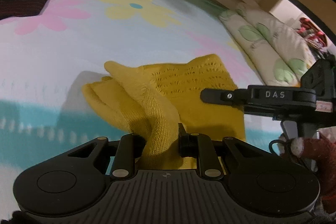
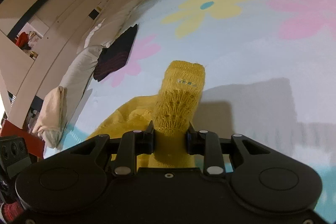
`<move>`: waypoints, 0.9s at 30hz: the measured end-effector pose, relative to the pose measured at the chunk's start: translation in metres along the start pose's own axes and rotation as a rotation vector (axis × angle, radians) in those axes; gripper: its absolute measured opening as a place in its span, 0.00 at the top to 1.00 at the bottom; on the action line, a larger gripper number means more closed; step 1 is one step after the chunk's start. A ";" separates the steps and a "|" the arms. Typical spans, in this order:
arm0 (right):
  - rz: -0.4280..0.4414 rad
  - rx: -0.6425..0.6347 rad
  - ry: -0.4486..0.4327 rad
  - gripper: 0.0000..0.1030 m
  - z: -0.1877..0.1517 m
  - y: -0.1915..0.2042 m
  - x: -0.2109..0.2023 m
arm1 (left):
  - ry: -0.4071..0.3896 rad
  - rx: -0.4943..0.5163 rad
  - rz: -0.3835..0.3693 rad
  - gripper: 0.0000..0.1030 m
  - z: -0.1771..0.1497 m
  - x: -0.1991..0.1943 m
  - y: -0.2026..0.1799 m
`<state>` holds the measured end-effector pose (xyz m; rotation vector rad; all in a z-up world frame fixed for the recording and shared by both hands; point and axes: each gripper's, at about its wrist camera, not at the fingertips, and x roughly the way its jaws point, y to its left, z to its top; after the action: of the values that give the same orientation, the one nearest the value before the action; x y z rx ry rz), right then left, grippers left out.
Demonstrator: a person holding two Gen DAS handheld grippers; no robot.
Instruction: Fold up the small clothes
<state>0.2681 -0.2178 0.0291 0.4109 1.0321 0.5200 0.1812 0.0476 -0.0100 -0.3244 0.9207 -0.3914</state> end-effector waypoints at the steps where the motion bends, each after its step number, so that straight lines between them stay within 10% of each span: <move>1: -0.001 0.010 0.001 0.63 -0.007 -0.002 -0.006 | 0.003 0.004 -0.004 0.81 -0.008 -0.004 -0.004; 10: -0.195 0.010 0.100 0.52 -0.069 -0.037 -0.013 | 0.181 -0.065 0.125 0.78 -0.094 0.009 0.011; 13: -0.244 0.030 0.105 0.29 -0.076 -0.051 -0.012 | 0.160 -0.007 0.153 0.76 -0.104 0.001 0.015; 22: -0.209 0.021 -0.032 0.27 -0.072 -0.040 -0.047 | -0.062 0.171 0.230 0.77 -0.082 -0.049 -0.009; 27: -0.257 -0.030 -0.041 0.25 -0.072 -0.033 -0.042 | -0.058 0.221 0.216 0.76 -0.059 -0.018 -0.034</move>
<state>0.1939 -0.2637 0.0073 0.2562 1.0186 0.2948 0.1174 0.0201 -0.0162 -0.0324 0.8374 -0.2799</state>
